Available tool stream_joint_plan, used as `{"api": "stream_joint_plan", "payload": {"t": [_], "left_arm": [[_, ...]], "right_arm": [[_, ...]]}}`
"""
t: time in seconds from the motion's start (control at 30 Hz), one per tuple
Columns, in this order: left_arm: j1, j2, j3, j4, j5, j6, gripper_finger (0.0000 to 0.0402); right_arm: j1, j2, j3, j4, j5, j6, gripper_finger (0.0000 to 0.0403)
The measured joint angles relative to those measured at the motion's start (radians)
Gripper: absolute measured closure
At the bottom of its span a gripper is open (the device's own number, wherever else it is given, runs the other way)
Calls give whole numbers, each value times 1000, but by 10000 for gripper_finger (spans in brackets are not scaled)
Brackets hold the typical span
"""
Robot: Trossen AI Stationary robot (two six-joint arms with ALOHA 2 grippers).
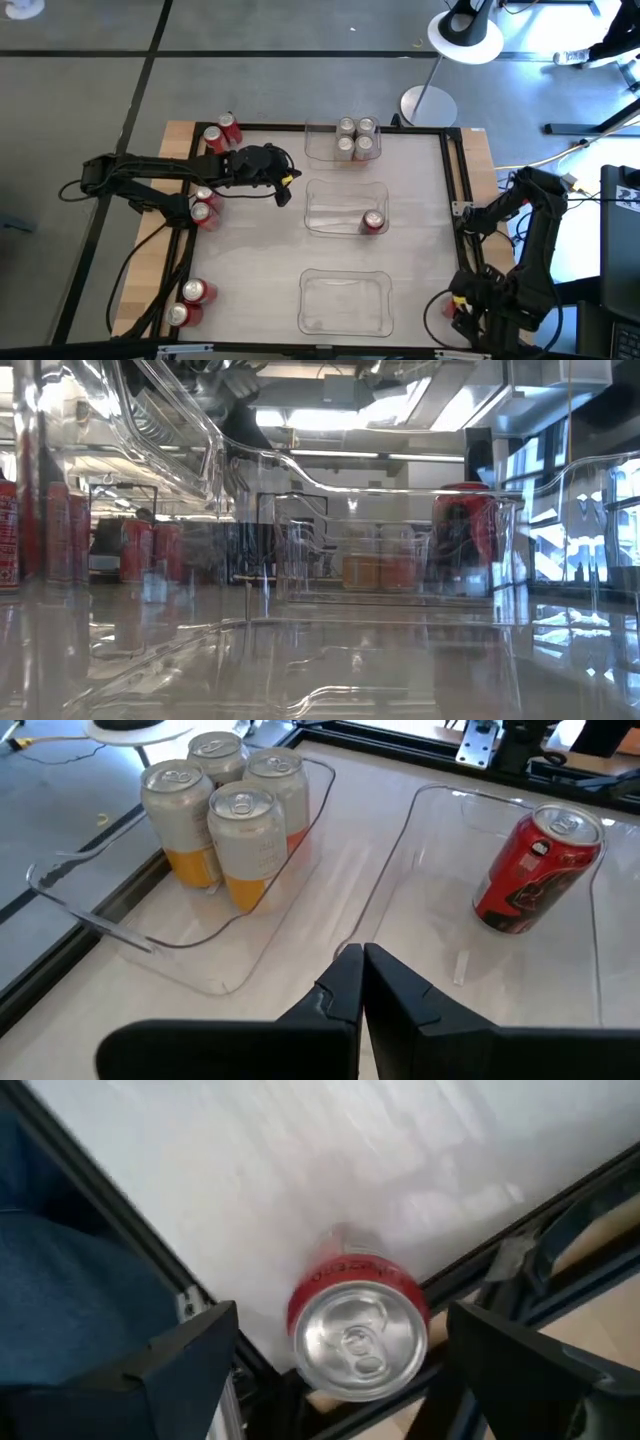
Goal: Sort soda cans
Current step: Put the bottom right red black soda can into the middle transparent bin
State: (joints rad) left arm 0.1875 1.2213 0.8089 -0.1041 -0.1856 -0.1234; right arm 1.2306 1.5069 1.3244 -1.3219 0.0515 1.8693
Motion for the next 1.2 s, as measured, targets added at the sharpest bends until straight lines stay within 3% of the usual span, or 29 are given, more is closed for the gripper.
{"api": "stream_joint_plan", "payload": {"t": [0.47,0.83,1.07,1.2], "left_arm": [[0,0,0,21,0,-11,398],[0,0,0,46,0,-20,398],[0,0,0,46,0,-19,398],[0,0,0,45,0,-19,398]], "right_arm": [[26,-22,-198,202,-44,117,45],[26,22,-214,244,-42,109,46],[26,22,-212,239,-53,87,117],[5,23,-202,194,-71,50,118]]}}
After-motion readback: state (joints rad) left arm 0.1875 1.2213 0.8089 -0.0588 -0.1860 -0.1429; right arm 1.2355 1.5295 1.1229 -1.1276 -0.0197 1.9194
